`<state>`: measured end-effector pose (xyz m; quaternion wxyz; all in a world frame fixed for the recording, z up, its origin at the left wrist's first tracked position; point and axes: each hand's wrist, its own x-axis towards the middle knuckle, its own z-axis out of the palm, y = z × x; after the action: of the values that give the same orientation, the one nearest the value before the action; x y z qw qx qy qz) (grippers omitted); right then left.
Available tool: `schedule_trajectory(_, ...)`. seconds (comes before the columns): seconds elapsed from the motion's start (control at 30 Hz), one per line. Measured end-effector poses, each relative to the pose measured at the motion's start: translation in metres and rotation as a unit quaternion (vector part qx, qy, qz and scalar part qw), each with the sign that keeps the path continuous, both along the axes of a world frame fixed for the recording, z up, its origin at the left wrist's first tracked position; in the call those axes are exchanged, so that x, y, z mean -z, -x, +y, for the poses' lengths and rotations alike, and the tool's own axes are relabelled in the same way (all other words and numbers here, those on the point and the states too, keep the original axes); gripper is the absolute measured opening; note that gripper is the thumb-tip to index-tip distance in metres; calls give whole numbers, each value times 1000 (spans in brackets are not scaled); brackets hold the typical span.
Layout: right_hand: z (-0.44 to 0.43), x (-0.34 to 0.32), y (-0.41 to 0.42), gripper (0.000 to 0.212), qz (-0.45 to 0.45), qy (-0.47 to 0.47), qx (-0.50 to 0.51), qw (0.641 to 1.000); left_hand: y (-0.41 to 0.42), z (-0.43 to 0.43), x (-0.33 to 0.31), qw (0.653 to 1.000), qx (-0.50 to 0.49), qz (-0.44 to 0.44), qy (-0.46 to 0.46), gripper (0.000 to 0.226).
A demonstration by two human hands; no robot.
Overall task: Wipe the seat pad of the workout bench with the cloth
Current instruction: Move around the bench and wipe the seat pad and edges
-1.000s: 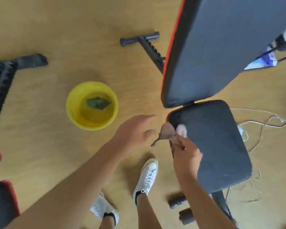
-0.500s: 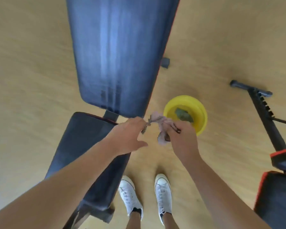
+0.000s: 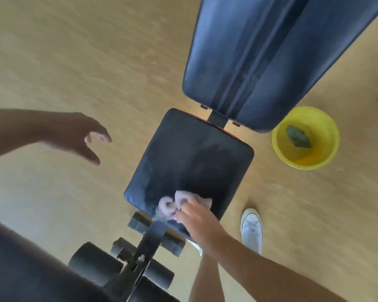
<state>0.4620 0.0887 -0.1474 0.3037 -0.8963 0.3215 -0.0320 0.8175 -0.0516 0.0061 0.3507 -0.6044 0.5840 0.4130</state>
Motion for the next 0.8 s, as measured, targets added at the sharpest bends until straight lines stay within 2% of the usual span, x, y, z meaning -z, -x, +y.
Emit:
schedule_trajectory(0.03, 9, 1, 3, 8, 43, 37, -127, 990, -14, 9, -10, 1000, -8, 3, 7, 75)
schedule_trajectory(0.07, -2, 3, 3, 11, 53, 68, -185, 979, -26, 20, -15, 999, -30, 8, 19, 80)
schedule_trajectory(0.1, -24, 7, 4, 18, 50, 104, -188, 975, -35, 33, -16, 997, -66, 15, 30, 81)
schedule_trajectory(0.13, -53, 6, 3, 21, 43, 121, -125, 984, -39, 46, -12, 993, -109, 27, 41, 77)
schedule_trajectory(0.17, -92, 5, 5, 14, 55, 89, -13, 994, -39, 59, -5, 986, -155, 44, 51, 68)
schedule_trajectory(0.2, -123, 6, 9, 5, 55, 83, 116, 988, -37, 70, 6, 975, -201, 64, 64, 56)
schedule_trajectory(0.23, -142, 6, 13, 9, 37, 59, 234, 970, -33, 82, 22, 963, -246, 82, 79, 46)
schedule_trajectory(0.27, -145, 5, 10, 10, 26, 54, 303, 951, -26, 95, 39, 949, -286, 97, 89, 41)
schedule_trajectory(0.3, -138, 5, 0, 11, 10, 62, 330, 942, -17, 105, 54, 936, -322, 109, 94, 41)
schedule_trajectory(0.37, -97, 5, -17, 18, 5, 44, 264, 964, -1, 123, 84, 917, -372, 125, 80, 44)
schedule_trajectory(0.43, -49, 9, -25, 10, -13, 40, 99, 994, 15, 130, 106, 914, -377, 137, 56, 44)
schedule_trajectory(0.47, -38, 10, -24, 7, -34, 49, 16, 998, 21, 132, 114, 912, -380, 144, 54, 43)
schedule_trajectory(0.53, -49, 14, -19, 15, -46, 79, -182, 979, 27, 136, 126, 893, -417, 152, 72, 39)
schedule_trajectory(0.57, -66, 14, -18, 18, -43, 105, -251, 961, 29, 140, 129, 880, -442, 150, 83, 36)
schedule_trajectory(0.6, -87, 12, -18, 19, -40, 117, -270, 955, 30, 142, 132, 871, -460, 145, 93, 35)
schedule_trajectory(0.63, -110, 10, -16, 19, -38, 116, -232, 965, 33, 142, 133, 865, -471, 141, 101, 33)
schedule_trajectory(0.7, -152, 4, -11, 18, -20, 118, -10, 993, 36, 142, 136, 856, -489, 133, 108, 29)
schedule_trajectory(0.73, -162, 2, -10, 16, -8, 106, 132, 986, 37, 141, 137, 852, -497, 127, 109, 26)
schedule_trajectory(0.77, -161, -1, -12, 15, 3, 87, 253, 964, 37, 141, 138, 850, -500, 121, 110, 23)
schedule_trajectory(0.8, -149, -3, -21, 16, 15, 64, 335, 940, 37, 141, 139, 852, -499, 115, 108, 21)
